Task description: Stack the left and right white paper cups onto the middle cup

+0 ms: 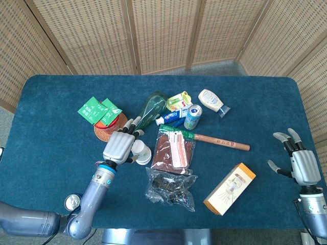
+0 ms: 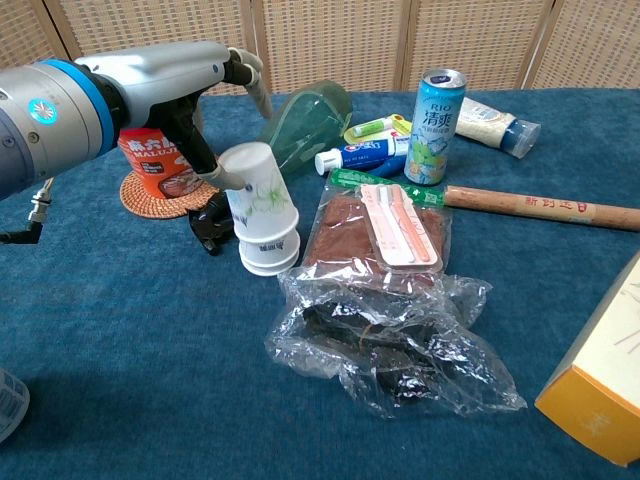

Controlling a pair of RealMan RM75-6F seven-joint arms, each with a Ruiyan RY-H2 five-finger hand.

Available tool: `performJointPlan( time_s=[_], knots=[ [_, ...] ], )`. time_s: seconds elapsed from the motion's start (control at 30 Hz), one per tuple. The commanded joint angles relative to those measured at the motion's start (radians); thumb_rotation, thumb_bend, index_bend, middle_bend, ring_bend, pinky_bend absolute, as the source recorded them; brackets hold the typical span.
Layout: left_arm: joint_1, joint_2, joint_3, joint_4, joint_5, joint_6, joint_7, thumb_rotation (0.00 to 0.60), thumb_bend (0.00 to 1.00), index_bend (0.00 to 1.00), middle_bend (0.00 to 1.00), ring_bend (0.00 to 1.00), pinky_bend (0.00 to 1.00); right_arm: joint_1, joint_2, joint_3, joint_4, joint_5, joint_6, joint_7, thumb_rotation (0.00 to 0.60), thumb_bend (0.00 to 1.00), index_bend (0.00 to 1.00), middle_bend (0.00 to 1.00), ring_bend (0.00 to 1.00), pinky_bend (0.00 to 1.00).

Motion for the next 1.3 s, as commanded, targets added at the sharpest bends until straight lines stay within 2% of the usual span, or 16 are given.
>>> performJointPlan(
  time_s=[0.03, 0.13, 0.3, 0.63, 0.87, 1.0, 1.17, 1.3],
  knots=[
    [0.000, 0.002, 0.005, 0.002, 0.000, -0.004, -0.010, 0.600, 0.24, 0.23, 0.00, 0.00, 0.35, 0.000, 0.000, 0.000, 0.000, 0.000, 0.000, 0.000, 0.600, 0.26, 0.19, 0.24, 0.07, 0.43],
    [0.001, 0.003, 0.008, 0.006, 0.017, -0.006, -0.029, 0.600, 0.24, 0.19, 0.00, 0.00, 0.35, 0.000, 0.000, -0.001, 0.001, -0.001, -0.001, -0.001, 0.600, 0.26, 0.19, 0.24, 0.07, 0.43],
    [0.016, 0.002, 0.021, 0.031, 0.132, 0.007, -0.103, 0.600, 0.24, 0.16, 0.00, 0.00, 0.34, 0.000, 0.000, -0.001, 0.000, -0.001, -0.001, 0.000, 0.600, 0.27, 0.19, 0.24, 0.07, 0.43],
    [0.039, 0.023, 0.047, 0.022, 0.194, 0.015, -0.132, 0.600, 0.24, 0.15, 0.00, 0.00, 0.34, -0.002, 0.003, 0.000, -0.007, -0.002, 0.002, 0.004, 0.600, 0.26, 0.19, 0.24, 0.07, 0.43],
    [0.118, 0.165, 0.105, -0.093, 0.294, 0.072, -0.159, 0.600, 0.24, 0.15, 0.00, 0.00, 0.33, 0.000, -0.001, -0.003, -0.002, -0.002, -0.006, 0.000, 0.600, 0.26, 0.19, 0.24, 0.07, 0.43],
    [0.181, 0.298, 0.167, -0.129, 0.409, 0.056, -0.286, 0.600, 0.24, 0.15, 0.00, 0.00, 0.31, 0.001, -0.007, -0.006, 0.000, 0.000, -0.014, -0.014, 0.600, 0.27, 0.19, 0.24, 0.07, 0.43],
    [0.275, 0.426, 0.255, -0.095, 0.580, 0.089, -0.447, 0.600, 0.23, 0.14, 0.00, 0.00, 0.30, 0.003, -0.015, -0.005, 0.020, 0.014, -0.035, -0.031, 0.600, 0.26, 0.19, 0.24, 0.07, 0.43],
    [0.370, 0.490, 0.323, -0.033, 0.708, 0.166, -0.578, 0.600, 0.23, 0.14, 0.00, 0.00, 0.29, 0.002, -0.020, -0.003, 0.041, 0.025, -0.049, -0.030, 0.600, 0.26, 0.19, 0.24, 0.07, 0.44]
  ],
)
